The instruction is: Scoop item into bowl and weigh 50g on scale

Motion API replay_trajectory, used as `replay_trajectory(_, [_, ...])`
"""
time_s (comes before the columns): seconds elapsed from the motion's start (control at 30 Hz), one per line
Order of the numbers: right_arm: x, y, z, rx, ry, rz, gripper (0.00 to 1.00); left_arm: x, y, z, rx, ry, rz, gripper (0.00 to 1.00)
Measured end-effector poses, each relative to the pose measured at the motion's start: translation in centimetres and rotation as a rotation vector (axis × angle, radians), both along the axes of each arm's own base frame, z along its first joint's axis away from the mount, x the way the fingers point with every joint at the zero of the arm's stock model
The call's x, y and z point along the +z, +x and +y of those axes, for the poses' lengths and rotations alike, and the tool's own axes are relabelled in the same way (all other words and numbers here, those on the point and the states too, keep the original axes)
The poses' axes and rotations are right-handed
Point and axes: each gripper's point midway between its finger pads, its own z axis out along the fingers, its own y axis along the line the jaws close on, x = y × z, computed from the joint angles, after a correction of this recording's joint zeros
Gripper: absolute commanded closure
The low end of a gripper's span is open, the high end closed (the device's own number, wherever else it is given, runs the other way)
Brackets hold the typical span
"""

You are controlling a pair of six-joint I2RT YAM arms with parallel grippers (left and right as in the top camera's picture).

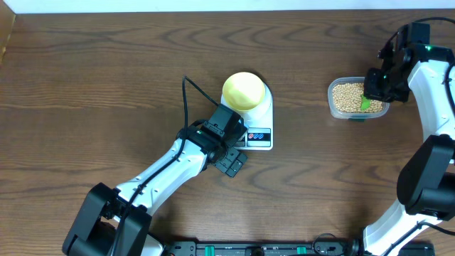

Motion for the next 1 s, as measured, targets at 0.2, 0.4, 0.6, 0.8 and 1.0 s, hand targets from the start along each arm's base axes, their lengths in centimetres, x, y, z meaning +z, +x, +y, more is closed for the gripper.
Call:
replay_trajectory(0.2, [0.2,1.0,0.2,0.008,-0.004,-0.04,0.99,0.0,0.0,0.0,0.0,0.0,0.0,0.02])
replay_trajectory(0.4, [0.6,2.8,0.0,0.01,-0.016,-0.115,0.95,0.0,0.0,0.0,0.0,-0.001,0.0,0.02])
replay_trajectory(0.6, [0.8,3.3,-0.1,0.007,-0.019,-0.138,0.69,0.0,0.0,0.0,-0.001,-0.003,0.001,0.02])
replay_trajectory(0.8, [0.8,3.1,0.0,0.013,-0.02,-0.131,0.55,0.0,0.0,0.0,-0.001,-0.002,0.002,0.02])
replay_trajectory(1.0, [0.3,2.0,0.1,0.015,-0.012,-0.082,0.71,0.0,0.0,0.0,-0.001,-0.002,0.002,0.02])
